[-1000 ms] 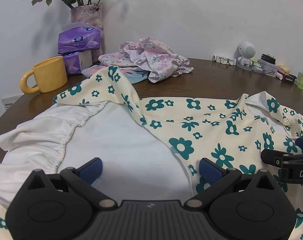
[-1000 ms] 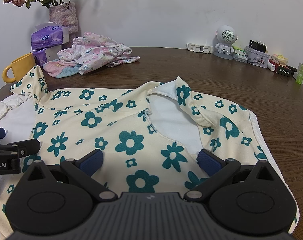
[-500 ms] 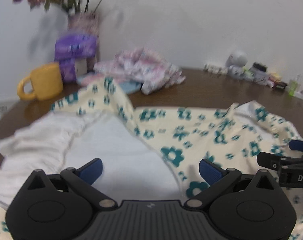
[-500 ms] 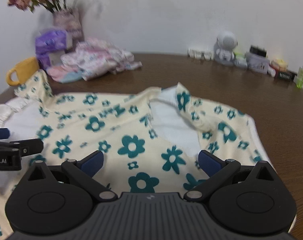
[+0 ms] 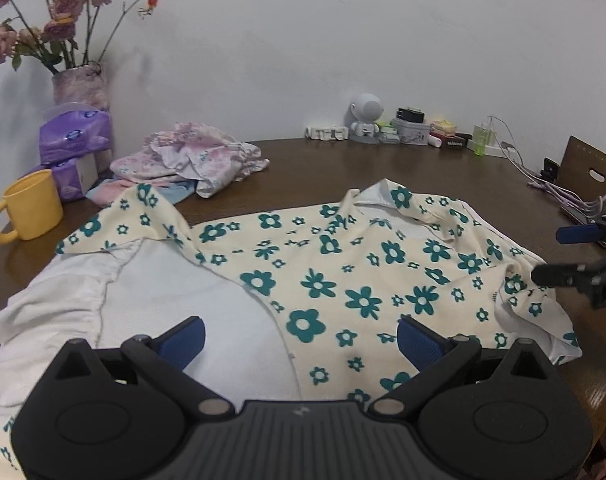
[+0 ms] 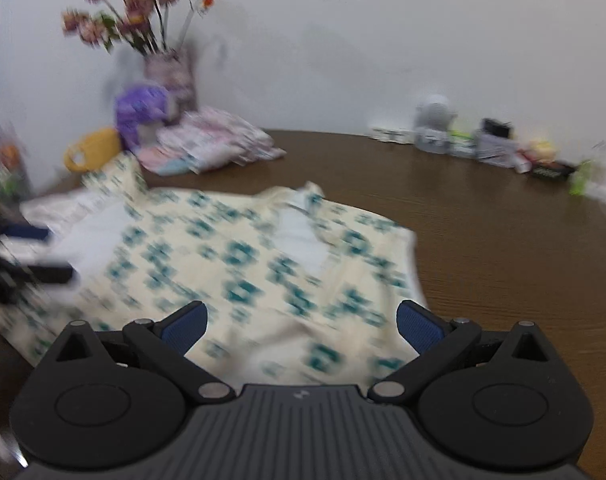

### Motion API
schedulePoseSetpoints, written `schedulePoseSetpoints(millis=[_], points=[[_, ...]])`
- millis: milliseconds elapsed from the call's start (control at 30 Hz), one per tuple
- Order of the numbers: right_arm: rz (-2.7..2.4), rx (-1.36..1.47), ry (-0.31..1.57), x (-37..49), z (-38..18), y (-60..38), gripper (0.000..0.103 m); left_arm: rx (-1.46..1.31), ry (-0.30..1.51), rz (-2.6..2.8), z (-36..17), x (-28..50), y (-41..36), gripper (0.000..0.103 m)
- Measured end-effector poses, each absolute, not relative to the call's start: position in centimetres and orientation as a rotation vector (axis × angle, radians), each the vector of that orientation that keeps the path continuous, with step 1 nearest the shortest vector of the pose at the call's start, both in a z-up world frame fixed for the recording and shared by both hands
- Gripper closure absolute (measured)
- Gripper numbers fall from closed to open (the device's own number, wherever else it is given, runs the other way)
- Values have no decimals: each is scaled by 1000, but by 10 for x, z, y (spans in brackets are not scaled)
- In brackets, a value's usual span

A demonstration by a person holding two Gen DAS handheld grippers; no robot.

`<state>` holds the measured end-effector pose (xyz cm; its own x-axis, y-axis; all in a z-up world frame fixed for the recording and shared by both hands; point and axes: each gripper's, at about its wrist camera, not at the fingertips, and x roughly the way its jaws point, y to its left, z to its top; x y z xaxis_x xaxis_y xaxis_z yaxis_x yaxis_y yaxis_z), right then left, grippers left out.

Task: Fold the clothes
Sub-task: 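Lift both open grippers and move them over the cream floral shirt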

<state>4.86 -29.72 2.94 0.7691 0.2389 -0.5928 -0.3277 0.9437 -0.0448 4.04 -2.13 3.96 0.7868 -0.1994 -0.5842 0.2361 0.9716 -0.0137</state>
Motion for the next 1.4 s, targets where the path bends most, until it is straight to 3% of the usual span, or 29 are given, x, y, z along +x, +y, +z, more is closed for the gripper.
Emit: schedulePoseSetpoints(millis=[133, 267, 600, 1000, 1033, 1067, 1167, 1233, 1400], points=[[300, -201, 647, 47, 20, -306, 3, 90, 615, -270, 40, 47, -37, 1], [334, -186, 671, 47, 17, -307, 27, 75, 639, -327, 31, 50, -51, 7], [367, -235, 713, 52, 13, -295, 65, 50, 664, -338, 15, 50, -68, 7], [343, -311, 795, 50, 4, -284, 67, 4, 688, -282, 7, 55, -64, 11], [339, -317, 793, 49, 3, -283, 71, 2, 687, -279, 7, 54, -63, 12], [335, -321, 790, 48, 4, -283, 81, 0, 686, -275, 7, 54, -63, 12], [316, -289, 778, 47, 10, -287, 90, -7, 685, -266, 6, 53, -61, 15], [305, -250, 770, 44, 13, -294, 90, -14, 689, -264, 4, 53, -59, 21], [265, -125, 762, 38, 15, -315, 90, -27, 689, -265, 2, 54, -56, 22]])
